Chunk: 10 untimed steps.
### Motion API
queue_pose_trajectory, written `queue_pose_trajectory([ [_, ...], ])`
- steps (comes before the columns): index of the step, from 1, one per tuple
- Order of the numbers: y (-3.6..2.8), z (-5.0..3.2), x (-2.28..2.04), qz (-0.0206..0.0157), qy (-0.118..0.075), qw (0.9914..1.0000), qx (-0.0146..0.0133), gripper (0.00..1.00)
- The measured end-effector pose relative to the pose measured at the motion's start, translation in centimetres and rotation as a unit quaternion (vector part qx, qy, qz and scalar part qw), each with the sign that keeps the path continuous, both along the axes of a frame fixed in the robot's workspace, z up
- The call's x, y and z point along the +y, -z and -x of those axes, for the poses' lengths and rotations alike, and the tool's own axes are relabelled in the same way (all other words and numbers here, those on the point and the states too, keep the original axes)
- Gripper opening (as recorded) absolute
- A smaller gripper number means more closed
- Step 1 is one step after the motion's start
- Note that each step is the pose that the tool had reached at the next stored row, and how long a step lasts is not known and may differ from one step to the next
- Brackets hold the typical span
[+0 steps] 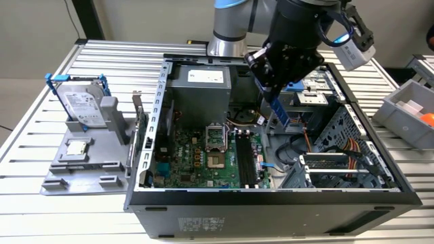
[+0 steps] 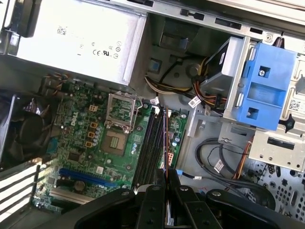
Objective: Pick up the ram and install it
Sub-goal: 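Insert the ram into the slot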
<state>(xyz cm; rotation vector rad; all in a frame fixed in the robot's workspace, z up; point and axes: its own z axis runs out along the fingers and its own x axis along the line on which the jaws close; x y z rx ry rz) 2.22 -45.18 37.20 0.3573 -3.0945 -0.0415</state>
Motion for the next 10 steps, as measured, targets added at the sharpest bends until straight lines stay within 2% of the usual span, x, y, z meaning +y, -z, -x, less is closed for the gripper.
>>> queue_pose_trajectory([
  [10,0.64,0.0,0.0,0.0012,0.0,1.0,0.0,0.0],
])
